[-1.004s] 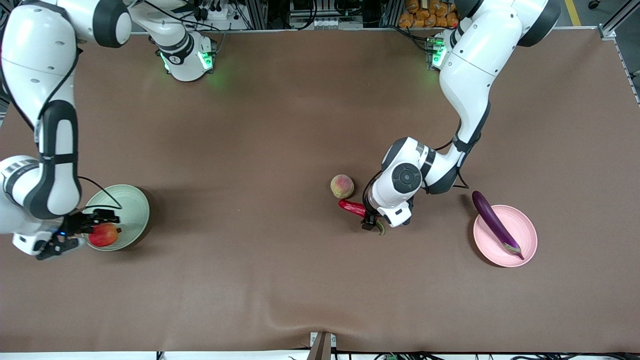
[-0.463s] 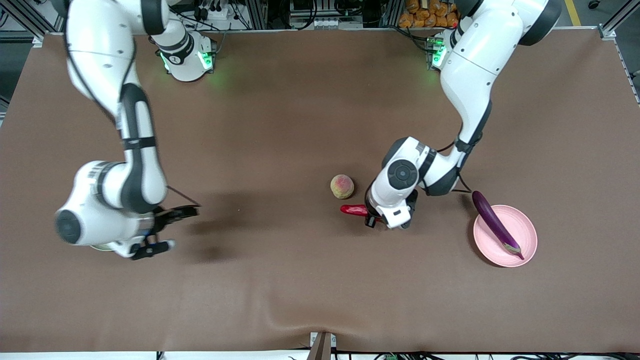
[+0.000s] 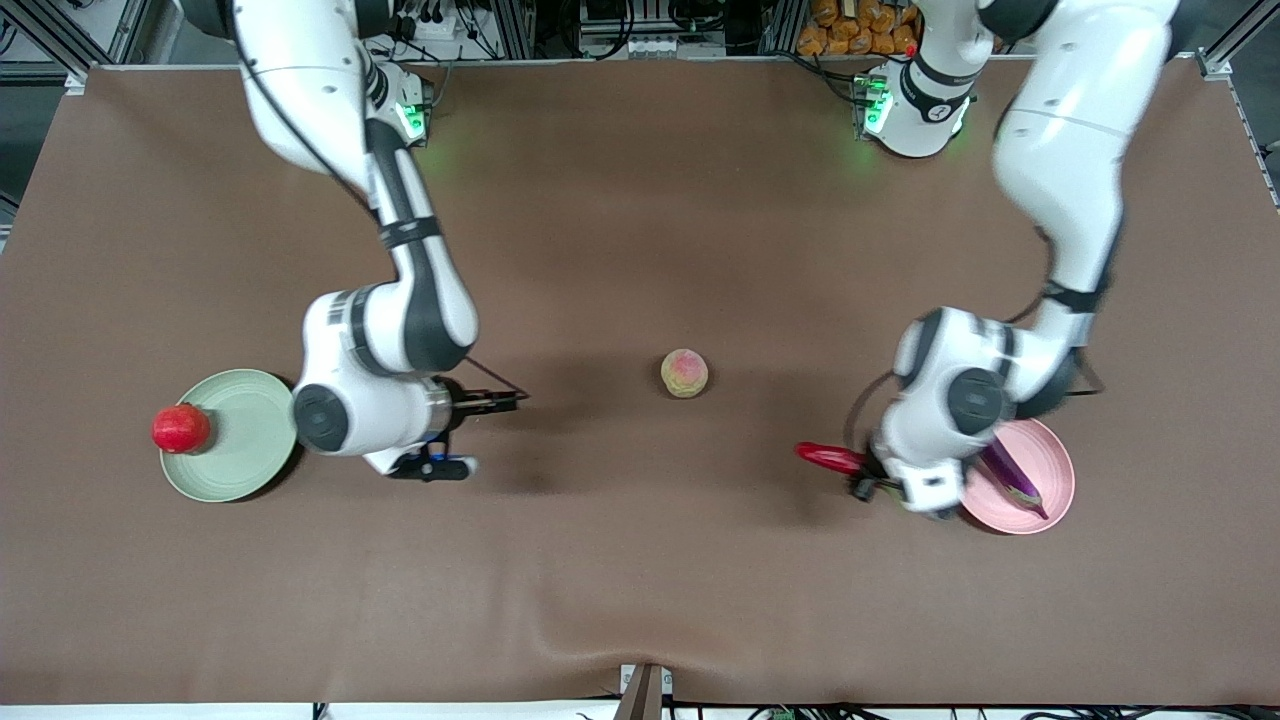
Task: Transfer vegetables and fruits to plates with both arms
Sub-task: 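Reach the right gripper to the peach while the left gripper carries the chili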
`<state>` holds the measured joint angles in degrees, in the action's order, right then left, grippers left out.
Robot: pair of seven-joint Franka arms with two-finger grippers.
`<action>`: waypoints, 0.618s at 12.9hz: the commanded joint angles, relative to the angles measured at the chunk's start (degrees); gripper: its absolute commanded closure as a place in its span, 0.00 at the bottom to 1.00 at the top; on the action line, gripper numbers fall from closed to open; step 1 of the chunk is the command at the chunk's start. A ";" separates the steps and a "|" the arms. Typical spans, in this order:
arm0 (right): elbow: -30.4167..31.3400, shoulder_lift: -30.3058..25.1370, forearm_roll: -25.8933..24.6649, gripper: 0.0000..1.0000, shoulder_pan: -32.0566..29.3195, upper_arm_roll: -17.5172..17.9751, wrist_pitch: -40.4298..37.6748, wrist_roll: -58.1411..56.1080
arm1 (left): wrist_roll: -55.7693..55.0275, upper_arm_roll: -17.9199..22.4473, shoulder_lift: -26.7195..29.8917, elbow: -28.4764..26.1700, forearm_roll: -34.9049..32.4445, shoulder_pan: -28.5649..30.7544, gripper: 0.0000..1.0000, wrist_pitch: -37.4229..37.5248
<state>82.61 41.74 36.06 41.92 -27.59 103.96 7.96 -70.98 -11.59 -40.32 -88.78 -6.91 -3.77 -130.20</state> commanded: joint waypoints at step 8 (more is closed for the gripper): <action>1.68 1.49 -7.47 0.00 19.69 1.12 32.32 5.86 | 37.04 -0.46 2.78 4.76 -1.17 12.12 1.00 6.79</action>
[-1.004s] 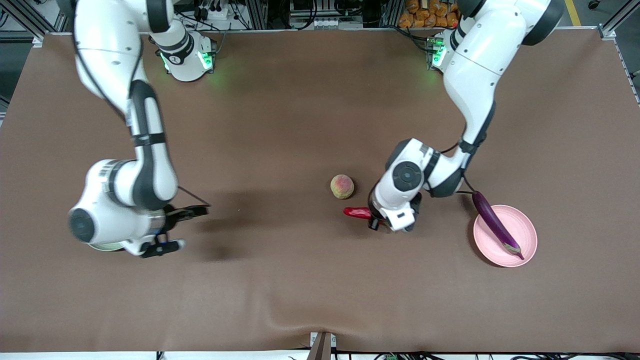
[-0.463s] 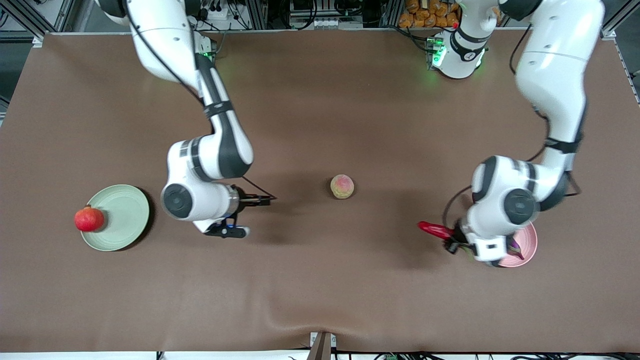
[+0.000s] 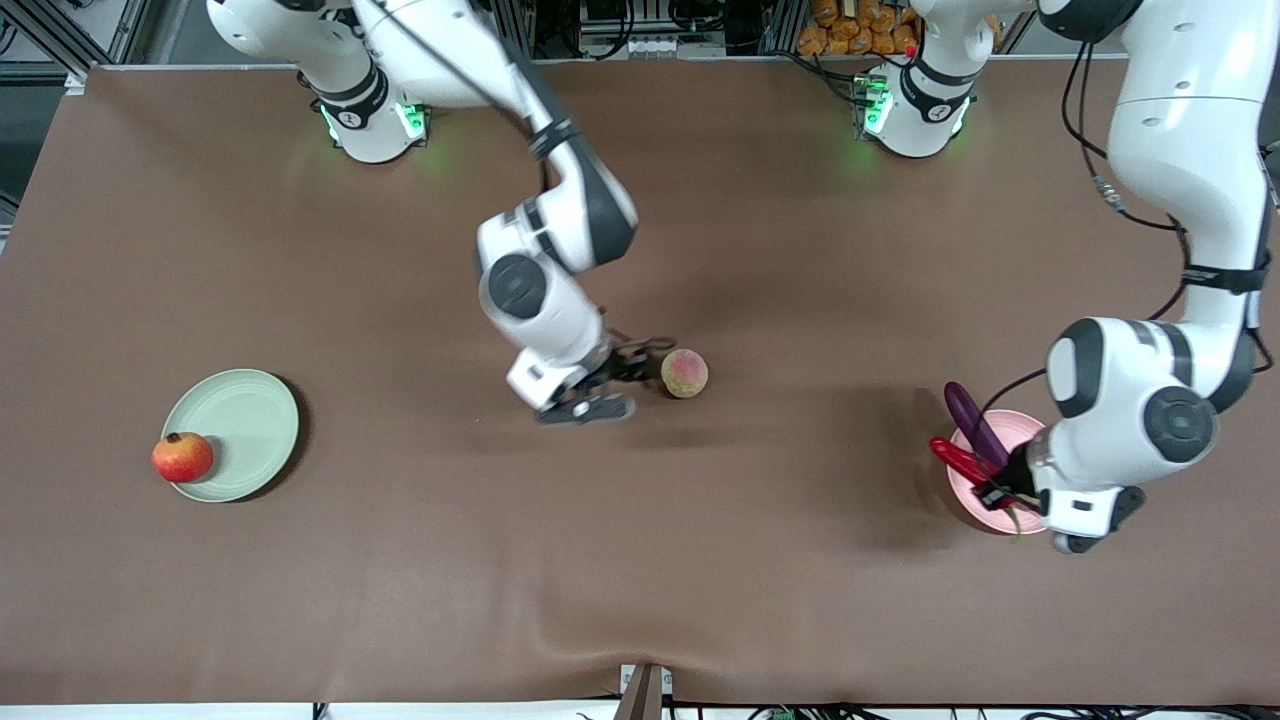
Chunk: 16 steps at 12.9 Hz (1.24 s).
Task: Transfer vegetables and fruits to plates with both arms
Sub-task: 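Reach the right gripper to the peach while the left gripper carries the chili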
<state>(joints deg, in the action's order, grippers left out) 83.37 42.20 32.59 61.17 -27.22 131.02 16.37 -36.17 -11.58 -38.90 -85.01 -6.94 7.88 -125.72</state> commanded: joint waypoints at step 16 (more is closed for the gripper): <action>-0.32 11.32 -4.90 0.00 5.00 7.62 24.54 4.81 | 17.89 -0.46 0.67 -0.59 -0.97 7.50 1.00 6.37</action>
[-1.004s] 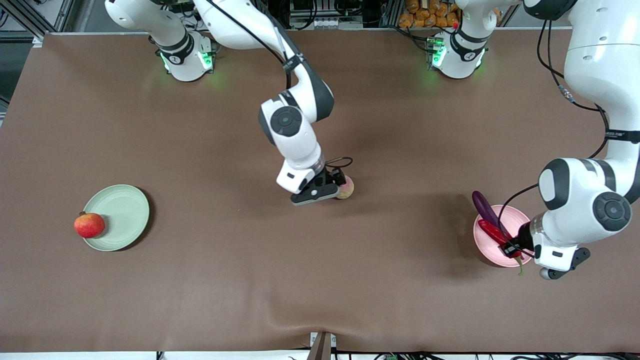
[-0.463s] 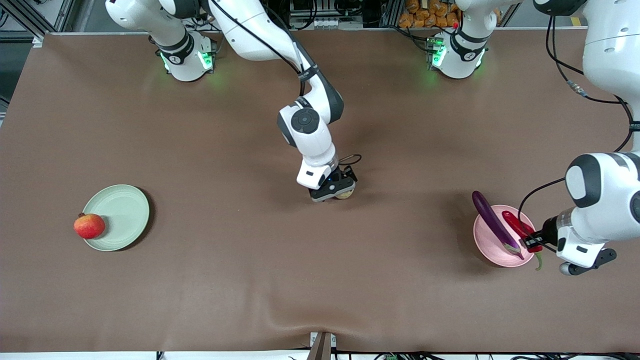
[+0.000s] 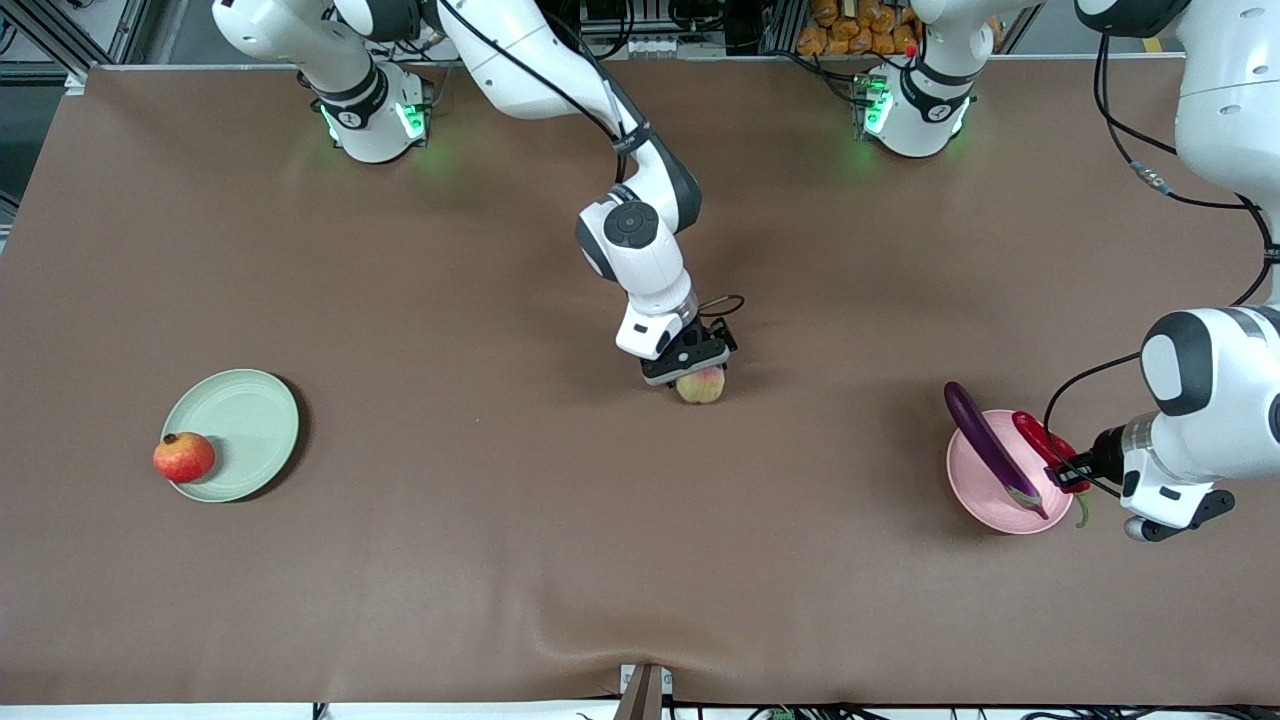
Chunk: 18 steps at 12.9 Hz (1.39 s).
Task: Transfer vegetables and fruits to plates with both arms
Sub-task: 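Reach the right gripper to the peach while the left gripper carries the chili, then grasp the peach with the right gripper while the left gripper releases the chili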
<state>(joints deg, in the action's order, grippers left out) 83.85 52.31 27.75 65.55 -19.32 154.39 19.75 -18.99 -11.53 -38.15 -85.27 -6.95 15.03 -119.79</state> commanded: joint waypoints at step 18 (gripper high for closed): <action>3.66 -6.84 -0.15 0.41 -1.13 -4.05 4.17 4.16 | 1.50 -5.08 14.21 0.19 -0.08 1.68 0.00 11.75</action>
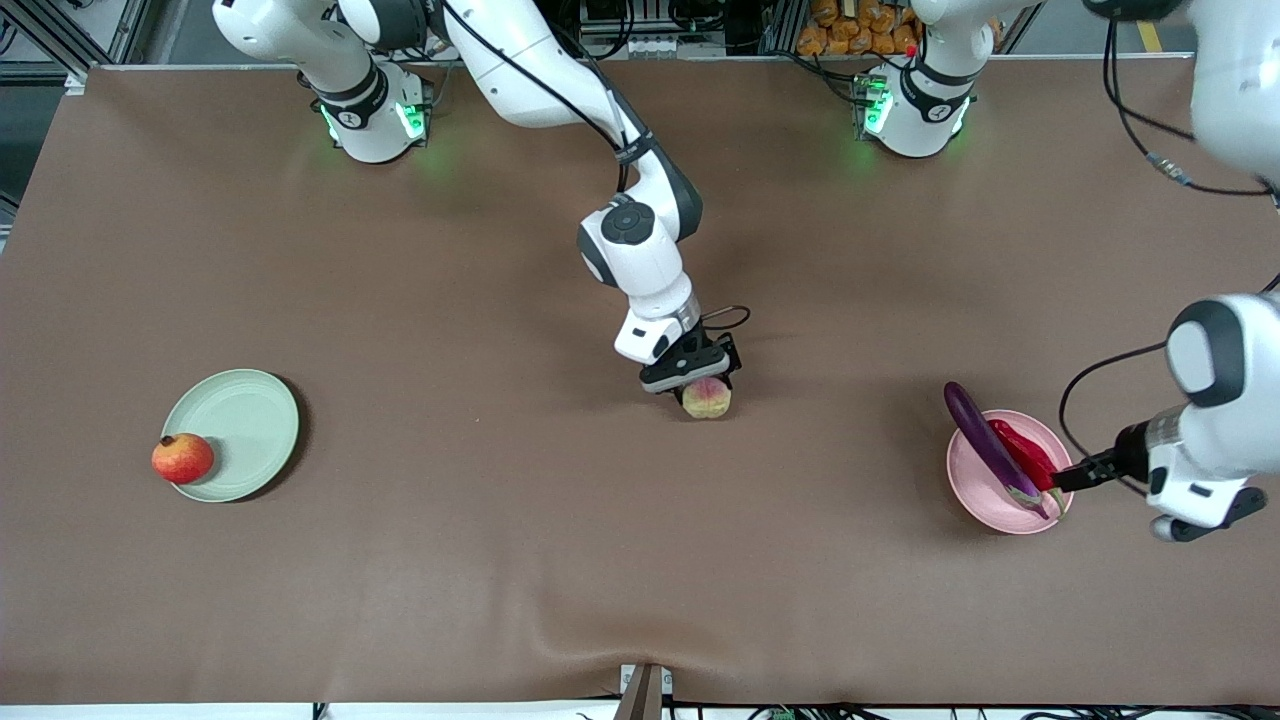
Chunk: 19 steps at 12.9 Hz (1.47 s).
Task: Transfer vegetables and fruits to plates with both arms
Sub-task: 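Grasp the peach with the right gripper while the left gripper releases the chili, then lower the peach onto the green plate and open the right gripper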
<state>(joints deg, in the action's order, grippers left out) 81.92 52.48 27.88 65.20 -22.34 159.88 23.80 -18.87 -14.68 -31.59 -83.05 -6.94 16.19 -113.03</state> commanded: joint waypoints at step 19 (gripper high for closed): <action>6.14 -18.05 -3.01 0.47 -54.20 -3.42 -53.71 -53.56 | 0.51 5.19 33.17 -4.67 4.38 -14.78 0.00 23.55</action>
<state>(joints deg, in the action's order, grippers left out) 88.81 32.01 26.38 13.94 -27.20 106.33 -24.49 -18.84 -10.39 -0.98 -85.58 -4.93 1.56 -91.08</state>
